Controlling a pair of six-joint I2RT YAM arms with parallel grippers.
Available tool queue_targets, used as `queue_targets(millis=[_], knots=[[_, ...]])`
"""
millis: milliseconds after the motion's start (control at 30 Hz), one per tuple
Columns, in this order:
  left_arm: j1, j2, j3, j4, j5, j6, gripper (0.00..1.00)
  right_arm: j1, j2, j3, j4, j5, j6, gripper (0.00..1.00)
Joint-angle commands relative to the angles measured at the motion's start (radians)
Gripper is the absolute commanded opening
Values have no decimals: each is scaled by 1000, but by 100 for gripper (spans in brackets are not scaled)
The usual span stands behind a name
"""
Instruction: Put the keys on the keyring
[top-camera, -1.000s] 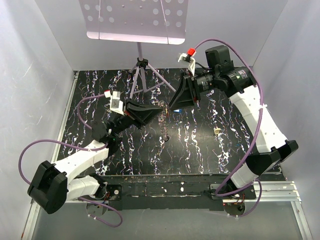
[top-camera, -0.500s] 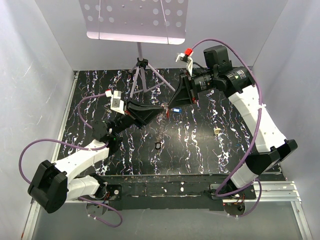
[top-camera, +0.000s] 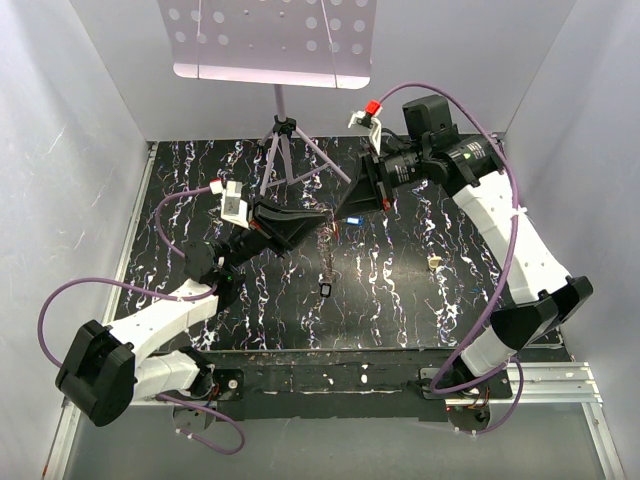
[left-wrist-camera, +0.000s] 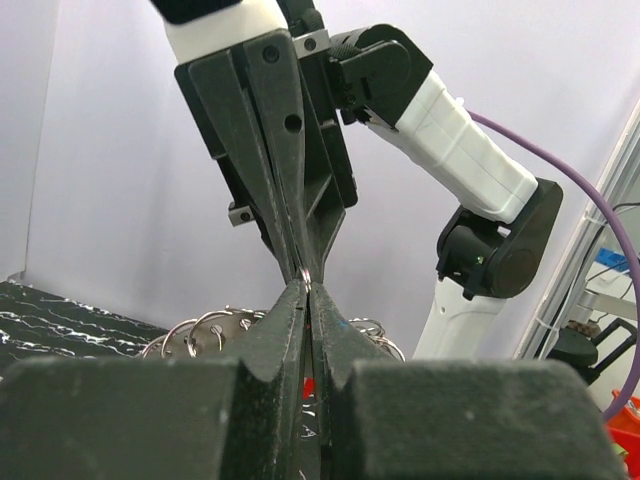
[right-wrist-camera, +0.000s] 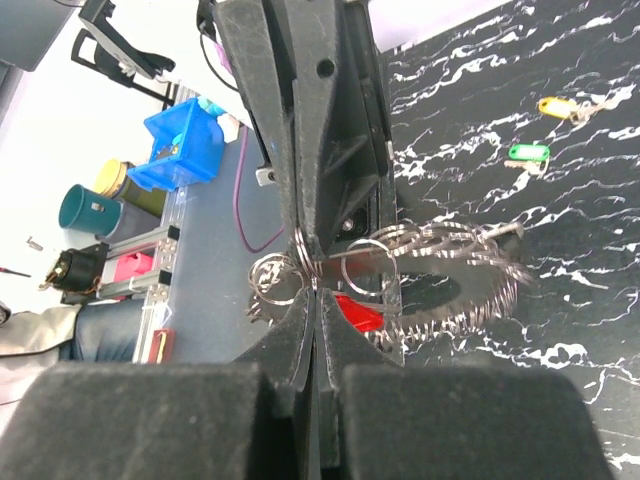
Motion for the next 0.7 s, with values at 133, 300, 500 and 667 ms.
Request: queue_targets(millis=[133,300,500,667], knots=[[-3,-35,29,79,-33,-2,0,8,-44,-104,84,-6,28,1],[-3,-30,17,79,-19,-8,0,7,-41,-47,33,-20,-15,21],[-5,-38,-1,60,1,-14,0,5,-33,42,-45,-11,-149,45],[-5,-35,-2,57,6,-21,0,11,-10,57,-50,-11,-161,46]])
